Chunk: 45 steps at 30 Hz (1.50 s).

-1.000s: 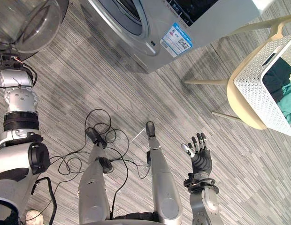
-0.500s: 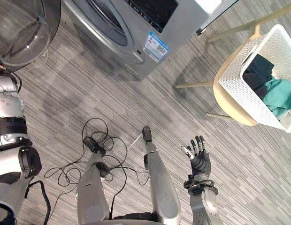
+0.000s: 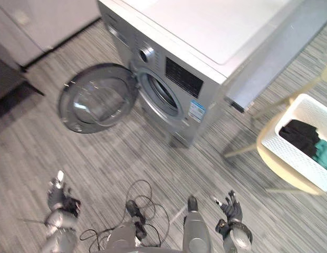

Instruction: Pick up the laundry basket with both hands and put the clothes into the washing machine.

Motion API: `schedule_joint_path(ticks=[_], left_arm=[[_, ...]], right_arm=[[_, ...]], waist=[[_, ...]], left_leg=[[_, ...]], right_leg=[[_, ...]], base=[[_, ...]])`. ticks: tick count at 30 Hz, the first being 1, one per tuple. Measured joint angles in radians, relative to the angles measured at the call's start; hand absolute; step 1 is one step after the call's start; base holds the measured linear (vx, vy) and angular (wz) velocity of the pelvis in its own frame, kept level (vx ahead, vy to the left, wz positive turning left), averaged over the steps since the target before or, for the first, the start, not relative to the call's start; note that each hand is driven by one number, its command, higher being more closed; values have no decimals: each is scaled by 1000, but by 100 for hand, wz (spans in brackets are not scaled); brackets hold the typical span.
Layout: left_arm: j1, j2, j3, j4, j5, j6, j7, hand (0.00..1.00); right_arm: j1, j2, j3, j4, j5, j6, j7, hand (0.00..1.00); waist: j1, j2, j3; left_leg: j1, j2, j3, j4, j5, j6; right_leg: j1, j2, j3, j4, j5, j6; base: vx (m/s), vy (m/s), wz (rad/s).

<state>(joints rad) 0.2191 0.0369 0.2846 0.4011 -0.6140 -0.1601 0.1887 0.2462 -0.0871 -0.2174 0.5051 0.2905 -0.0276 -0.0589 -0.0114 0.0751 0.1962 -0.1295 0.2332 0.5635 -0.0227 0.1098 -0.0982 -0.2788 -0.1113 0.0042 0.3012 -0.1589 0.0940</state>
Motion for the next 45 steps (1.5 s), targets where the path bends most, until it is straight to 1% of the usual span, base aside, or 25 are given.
schedule_joint_path(ticks=[3,6,7,11,17,20,21,22,23,24,26,28,29,31,32,33,34,35,36,37,40,41,42,44,45], left_arm=[[26,-61,2,194,0,26,-51,0],[24,-102,64,420,73,80,-81,0],[17,-107,131,488,81,98,-81,0],[-5,-127,316,578,79,115,-71,0],[-57,-136,354,594,184,154,-52,0],[-102,-140,356,622,195,155,-48,0],[-120,-138,355,620,195,153,-41,0],[-142,-134,356,619,195,150,-32,0],[-148,-134,354,619,195,148,-32,0],[-150,-129,342,614,194,139,-31,0],[-174,-128,260,573,183,122,-34,0],[-206,-127,198,557,148,107,-34,0],[-212,-118,161,563,127,106,-35,0],[-217,-98,143,581,126,107,-36,0],[-220,-105,136,616,126,118,-37,0],[-216,-105,134,624,127,120,-37,0],[-200,-103,129,629,129,121,-37,0],[-192,-83,126,638,132,121,-36,0],[-194,-73,127,656,133,124,-36,0],[-189,-65,141,667,136,131,-36,0],[-188,-48,198,667,136,127,-35,0],[-182,-31,224,665,137,125,-34,0],[-173,-19,228,665,137,124,-33,0],[-158,-13,220,668,135,125,-34,0],[-151,-26,219,670,121,124,-34,0]], right_arm=[[-27,7,-22,140,-60,15,2,0],[-65,42,-102,258,-81,25,-11,0],[-71,58,-130,283,-88,34,-23,0],[-75,89,-205,326,-86,37,-47,0],[-84,104,-285,368,-76,38,-48,0],[-95,130,-276,370,-55,37,-50,0],[-98,140,-267,352,-54,37,-54,0],[-100,145,-232,323,-54,37,-55,0],[-107,148,-224,311,-55,36,-55,0],[-129,146,-221,304,-56,34,-61,0],[-96,140,-216,315,-66,38,-76,0],[-83,134,-218,339,-83,38,-77,0],[-84,127,-218,383,-101,39,-80,0],[-94,116,-220,429,-99,41,-83,0],[-124,84,-223,466,-96,51,-94,0],[-135,72,-228,473,-94,56,-94,0],[-157,62,-238,489,-79,56,-93,0],[-182,65,-240,500,-56,55,-90,0],[-189,70,-240,509,-54,57,-89,0],[-191,81,-236,507,-55,58,-89,0],[-195,90,-224,488,-57,56,-89,0],[-195,82,-201,474,-63,53,-91,0],[-195,68,-174,453,-70,51,-92,0],[-201,50,-157,438,-81,43,-93,0],[-200,34,-156,431,-98,41,-93,0]], waist=[[3,5,-54],[6,-13,-94],[12,-23,-112],[25,-42,-142],[21,-41,-148],[0,-42,-144],[-12,-45,-146],[-15,-50,-143],[-7,-53,-140],[13,-37,-130],[-6,-77,-126],[-11,-83,-122],[-32,-92,-118],[-32,-118,-112],[-31,-85,-95],[-25,-69,-93],[-13,-48,-96],[-9,-58,-85],[-9,-69,-76],[-8,-54,-83],[-2,-66,-70],[1,-57,-59],[4,-63,-46],[12,-57,-39],[27,-48,-32]], left_leg=[[22,-26,-51,-12,1,1],[63,-41,-74,-23,1,1],[83,-44,-79,-34,1,0],[141,-49,-88,-51,2,-1],[188,-53,-43,-70,3,-8],[191,-28,35,-68,-6,-18],[167,-6,87,-40,-36,-40],[128,17,103,27,-100,-41],[122,29,118,43,-117,-23],[155,81,242,53,-112,-5],[199,105,341,108,-128,-21],[207,158,374,175,-142,-33],[233,163,380,178,-130,-51],[261,143,366,174,-120,-65],[257,129,287,141,-123,-75],[261,119,272,121,-123,-74],[260,110,267,66,-114,-51],[267,100,263,57,-111,-64],[268,117,260,60,-108,-67],[258,145,252,77,-98,-60],[199,290,227,316,-99,-47],[183,351,180,455,-97,28],[141,378,54,611,-87,89],[61,313,-106,793,-177,66],[7,239,-176,878,-227,49]], right_leg=[[53,-32,-52,-2,-16,10],[119,-50,-87,-28,-21,17],[142,-50,-90,-39,-21,17],[206,-51,-98,-63,-21,17],[221,-45,-63,-71,-12,19],[174,-6,8,-104,58,8],[118,22,39,-120,118,4],[45,59,32,-139,212,-5],[28,90,16,-183,297,-24],[24,109,-101,-225,334,-50],[48,27,-329,-59,162,-97],[44,-12,-347,8,117,-95],[50,-77,-364,53,71,-87],[63,-88,-370,65,5,-59],[78,-50,-364,34,-8,-58],[83,-34,-368,8,-16,-44],[83,-29,-422,-1,-24,-30],[66,-36,-449,31,3,-66],[66,-21,-453,33,-4,-73],[79,7,-461,8,-4,-79],[128,81,-471,-52,-4,-115],[167,111,-443,-68,-3,-139],[207,128,-401,-85,-10,-154],[229,128,-343,-99,-15,-166],[244,127,-294,-116,-14,-168]], base=[[46,31,61],[65,29,33],[91,19,10],[68,2,0],[25,5,-21],[-7,14,-89],[-51,22,-214],[-46,16,-249],[-70,-42,-330],[-52,-95,-291],[-47,-161,-200],[-35,-264,-81],[-46,-296,-42],[-81,-267,-23],[-94,-203,-33],[-53,-89,-56],[-19,-10,-62],[-13,-29,-50],[9,-134,-16],[76,-219,5],[123,-266,-12],[116,-219,-78],[140,-190,-105],[128,-39,-101],[185,60,-110]])
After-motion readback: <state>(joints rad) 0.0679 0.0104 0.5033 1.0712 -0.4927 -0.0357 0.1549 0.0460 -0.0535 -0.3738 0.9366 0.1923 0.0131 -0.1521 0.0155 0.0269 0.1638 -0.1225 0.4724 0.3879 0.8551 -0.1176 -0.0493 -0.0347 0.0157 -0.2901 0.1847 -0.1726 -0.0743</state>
